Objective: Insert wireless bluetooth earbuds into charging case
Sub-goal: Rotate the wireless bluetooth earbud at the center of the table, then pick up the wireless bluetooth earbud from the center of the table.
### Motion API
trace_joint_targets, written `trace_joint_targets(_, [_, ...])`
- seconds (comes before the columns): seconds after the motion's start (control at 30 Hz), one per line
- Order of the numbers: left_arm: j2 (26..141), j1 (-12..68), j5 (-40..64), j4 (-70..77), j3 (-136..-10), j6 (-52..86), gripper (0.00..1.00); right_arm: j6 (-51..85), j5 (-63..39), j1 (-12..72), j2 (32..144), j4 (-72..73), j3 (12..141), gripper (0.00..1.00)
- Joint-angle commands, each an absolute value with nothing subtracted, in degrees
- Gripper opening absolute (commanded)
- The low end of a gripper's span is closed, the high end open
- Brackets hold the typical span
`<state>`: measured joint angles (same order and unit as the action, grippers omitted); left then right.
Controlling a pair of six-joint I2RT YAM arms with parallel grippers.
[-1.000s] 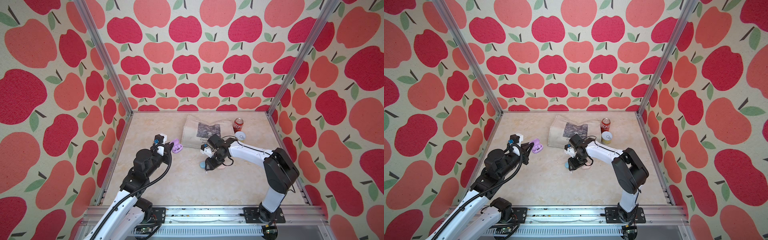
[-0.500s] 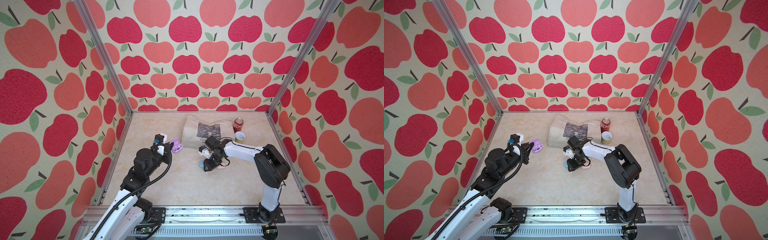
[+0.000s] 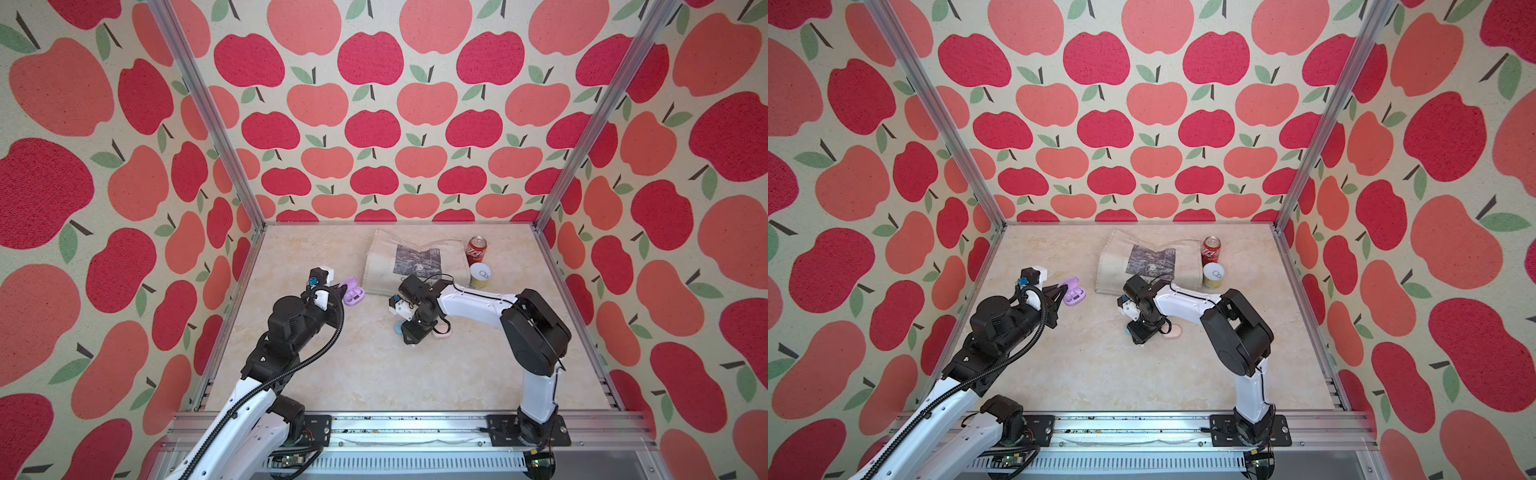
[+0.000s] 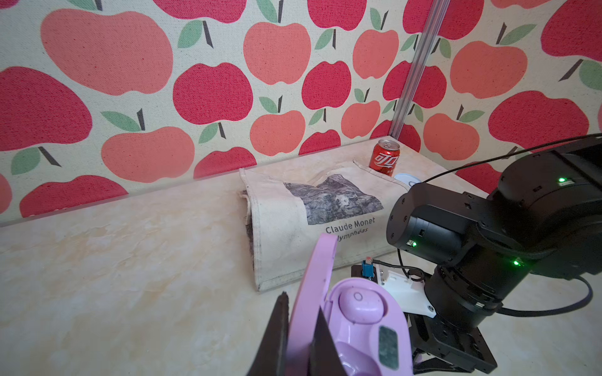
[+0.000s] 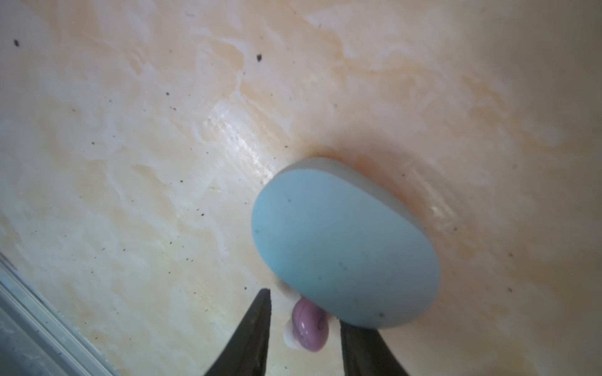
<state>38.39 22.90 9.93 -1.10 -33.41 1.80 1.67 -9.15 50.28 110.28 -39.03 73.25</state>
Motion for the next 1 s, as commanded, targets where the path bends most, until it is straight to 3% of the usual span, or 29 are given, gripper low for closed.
trace_joint_targets(0.0, [37.88, 22.58, 11.08, -1.34, -35.86, 0.75, 0.00, 0.04, -5.91, 51.32, 112.76, -42.36, 72.66, 0.37])
trace_joint_targets(0.63, [38.92, 22.45, 12.45, -2.02, -35.82, -0.33, 0.00, 4.47, -9.07, 52.03, 110.47, -41.23, 70.43, 0.16])
trace_joint_targets(0.97, [44.57, 23.54, 12.96, 4.85, -33.70, -2.42, 0.00, 9.30, -13.40, 47.93, 101.78, -41.23, 71.75, 0.13])
